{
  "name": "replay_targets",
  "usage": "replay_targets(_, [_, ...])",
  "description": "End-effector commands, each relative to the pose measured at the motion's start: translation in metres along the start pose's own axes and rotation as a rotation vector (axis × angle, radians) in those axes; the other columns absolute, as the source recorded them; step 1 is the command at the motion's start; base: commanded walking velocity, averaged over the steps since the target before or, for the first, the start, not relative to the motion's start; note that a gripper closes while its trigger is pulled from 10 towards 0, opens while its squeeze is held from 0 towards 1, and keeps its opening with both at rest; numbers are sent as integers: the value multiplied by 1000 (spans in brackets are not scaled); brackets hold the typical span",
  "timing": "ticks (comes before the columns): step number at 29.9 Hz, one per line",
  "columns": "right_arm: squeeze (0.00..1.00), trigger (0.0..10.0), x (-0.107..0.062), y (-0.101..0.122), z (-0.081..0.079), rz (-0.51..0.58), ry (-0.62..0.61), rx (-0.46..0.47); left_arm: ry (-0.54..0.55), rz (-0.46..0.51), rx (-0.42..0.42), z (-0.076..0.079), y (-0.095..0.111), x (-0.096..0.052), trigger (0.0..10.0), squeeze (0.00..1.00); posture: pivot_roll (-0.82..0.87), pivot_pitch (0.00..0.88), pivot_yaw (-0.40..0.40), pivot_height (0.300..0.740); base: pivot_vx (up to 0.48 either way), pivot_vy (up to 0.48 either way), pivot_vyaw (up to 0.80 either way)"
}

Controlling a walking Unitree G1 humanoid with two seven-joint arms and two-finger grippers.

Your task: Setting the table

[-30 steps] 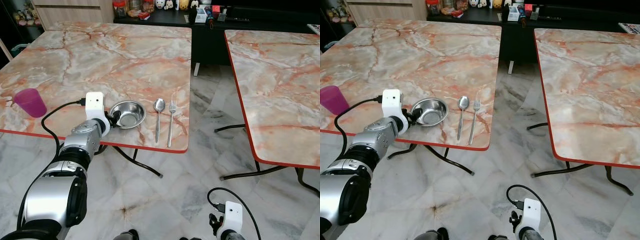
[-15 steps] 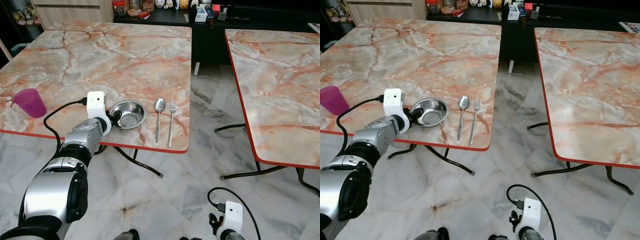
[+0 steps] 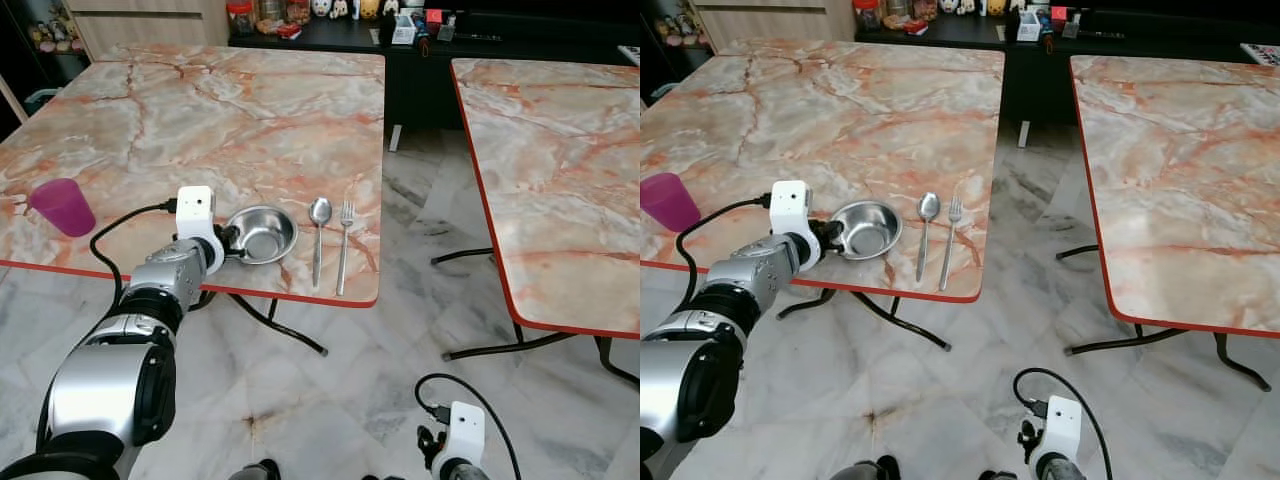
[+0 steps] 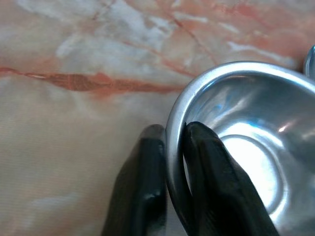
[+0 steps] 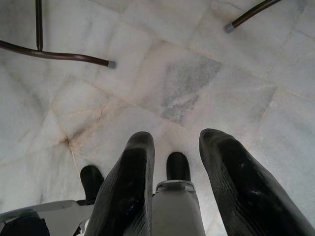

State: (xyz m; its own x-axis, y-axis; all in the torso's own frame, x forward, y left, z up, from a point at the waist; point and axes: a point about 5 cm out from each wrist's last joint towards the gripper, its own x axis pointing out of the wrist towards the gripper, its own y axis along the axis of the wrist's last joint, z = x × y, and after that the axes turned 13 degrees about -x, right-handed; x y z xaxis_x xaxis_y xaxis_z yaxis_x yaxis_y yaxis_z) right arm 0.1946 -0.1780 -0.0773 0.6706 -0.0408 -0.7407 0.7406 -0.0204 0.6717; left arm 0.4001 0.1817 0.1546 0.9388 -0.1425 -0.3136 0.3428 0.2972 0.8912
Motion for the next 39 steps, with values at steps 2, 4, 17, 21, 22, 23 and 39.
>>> replay_targets(2, [0, 10000, -1, -3, 0, -10, -9, 22, 11, -24, 11, -1, -3, 0, 0, 0, -18, 101, 36, 740, 0, 0, 0])
replay_targets(4, [0, 10000, -1, -3, 0, -9, -9, 22, 18, -25, 6, -3, -5, 0, 0, 0, -18, 101, 36, 740, 0, 0, 0])
replay_targets(17, [0, 10000, 0, 1, 2, -2, -7, 3, -33, 207, -193, -14, 2, -8, 510, 0, -8, 69, 24, 740, 0, 0, 0])
replay_targets(21, [0, 10000, 0, 4, 8, 12, -22, -9, -47, 417, -250, -18, 8, -19, 10000, 0, -3, 60, 4, 740, 0, 0, 0])
replay_targets(22, [0, 10000, 0, 5, 9, 14, -21, -13, -39, 454, -241, -18, 9, -21, 10000, 0, -1, 59, 1, 740, 0, 0, 0])
replay_targets(23, [0, 10000, 0, 5, 9, 15, -20, -16, -34, 481, -236, -19, 9, -23, 10000, 0, 0, 59, -1, 740, 0, 0, 0])
replay_targets(39, [0, 10000, 1, 4, 3, -5, 9, -50, -50, 727, -282, 6, 11, -41, 10000, 0, 47, 71, -28, 740, 0, 0, 0])
